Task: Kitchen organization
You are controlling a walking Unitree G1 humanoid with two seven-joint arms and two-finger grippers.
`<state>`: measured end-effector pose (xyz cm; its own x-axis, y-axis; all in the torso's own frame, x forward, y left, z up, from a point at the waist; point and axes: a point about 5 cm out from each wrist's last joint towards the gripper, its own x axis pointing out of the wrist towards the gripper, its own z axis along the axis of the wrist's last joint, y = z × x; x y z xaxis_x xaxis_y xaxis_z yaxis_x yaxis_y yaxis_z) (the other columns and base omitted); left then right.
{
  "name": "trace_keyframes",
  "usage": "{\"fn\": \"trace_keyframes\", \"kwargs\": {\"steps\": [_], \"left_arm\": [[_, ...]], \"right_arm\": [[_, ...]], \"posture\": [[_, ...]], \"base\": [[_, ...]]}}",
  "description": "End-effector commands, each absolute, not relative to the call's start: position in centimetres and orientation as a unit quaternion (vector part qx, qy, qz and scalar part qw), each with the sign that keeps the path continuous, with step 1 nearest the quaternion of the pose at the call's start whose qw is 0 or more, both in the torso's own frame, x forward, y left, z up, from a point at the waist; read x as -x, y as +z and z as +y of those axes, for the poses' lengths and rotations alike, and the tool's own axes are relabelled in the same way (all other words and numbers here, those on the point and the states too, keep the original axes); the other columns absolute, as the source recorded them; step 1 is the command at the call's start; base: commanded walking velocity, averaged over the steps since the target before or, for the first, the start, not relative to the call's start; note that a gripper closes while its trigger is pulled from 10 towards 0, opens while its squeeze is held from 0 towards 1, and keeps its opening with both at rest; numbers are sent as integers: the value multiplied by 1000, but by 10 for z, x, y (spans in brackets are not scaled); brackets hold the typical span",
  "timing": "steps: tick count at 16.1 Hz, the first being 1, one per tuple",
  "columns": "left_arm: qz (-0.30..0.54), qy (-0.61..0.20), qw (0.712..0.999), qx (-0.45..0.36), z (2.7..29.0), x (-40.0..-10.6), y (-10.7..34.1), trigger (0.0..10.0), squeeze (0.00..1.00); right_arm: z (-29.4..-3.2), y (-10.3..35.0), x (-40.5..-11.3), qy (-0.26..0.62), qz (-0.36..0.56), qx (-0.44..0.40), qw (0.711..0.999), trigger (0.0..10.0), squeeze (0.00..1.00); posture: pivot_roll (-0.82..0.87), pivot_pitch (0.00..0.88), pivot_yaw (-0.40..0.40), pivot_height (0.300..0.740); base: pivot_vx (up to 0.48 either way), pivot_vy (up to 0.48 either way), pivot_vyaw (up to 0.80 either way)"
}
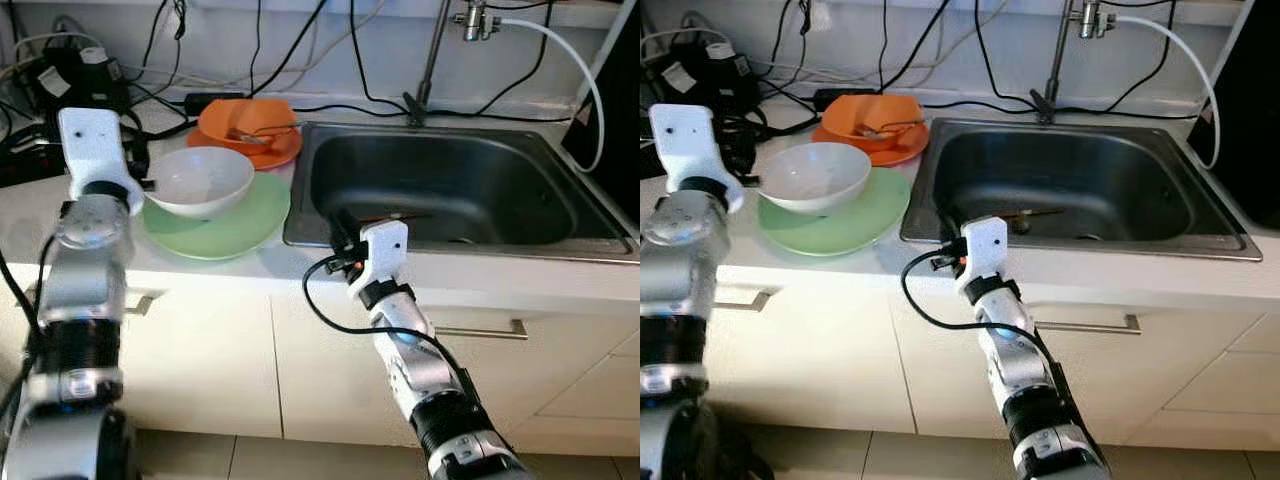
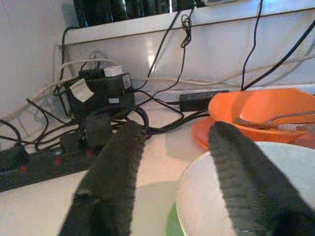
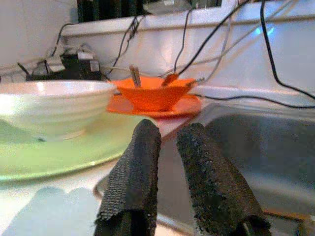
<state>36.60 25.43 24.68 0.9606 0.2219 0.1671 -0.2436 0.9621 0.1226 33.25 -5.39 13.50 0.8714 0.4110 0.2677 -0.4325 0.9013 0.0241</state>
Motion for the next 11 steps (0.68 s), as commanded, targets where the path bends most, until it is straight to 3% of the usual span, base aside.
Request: {"fn": "trace_keyframes", "kwargs": {"steps": [1, 7, 8, 9, 11], "left_arm": [[-85, 114, 988, -53, 257, -370, 253, 10000, 1000], [-33, 83, 993, -79, 274, -381, 258, 10000, 1000], [-27, 82, 991, -100, 275, -382, 258, 10000, 376], [-21, 92, 988, -118, 278, -383, 259, 10000, 0], [-4, 96, 991, -90, 279, -386, 253, 10000, 0]], "right_arm": [[-58, 140, -333, 218, -134, -34, 966, 10000, 0], [-55, 143, -331, 219, -132, -31, 966, 10000, 0], [-55, 143, -331, 220, -132, -31, 966, 10000, 0], [-54, 143, -330, 219, -131, -31, 966, 10000, 0], [-54, 142, -331, 218, -128, -32, 967, 10000, 0]], "posture": [[36, 0, 18, 740], [37, 0, 30, 740], [36, 0, 31, 740], [37, 0, 35, 740], [42, 0, 35, 740]], "base": [[0, 0, 0], [0, 0, 0], [0, 0, 0], [0, 0, 0], [0, 0, 0]]}}
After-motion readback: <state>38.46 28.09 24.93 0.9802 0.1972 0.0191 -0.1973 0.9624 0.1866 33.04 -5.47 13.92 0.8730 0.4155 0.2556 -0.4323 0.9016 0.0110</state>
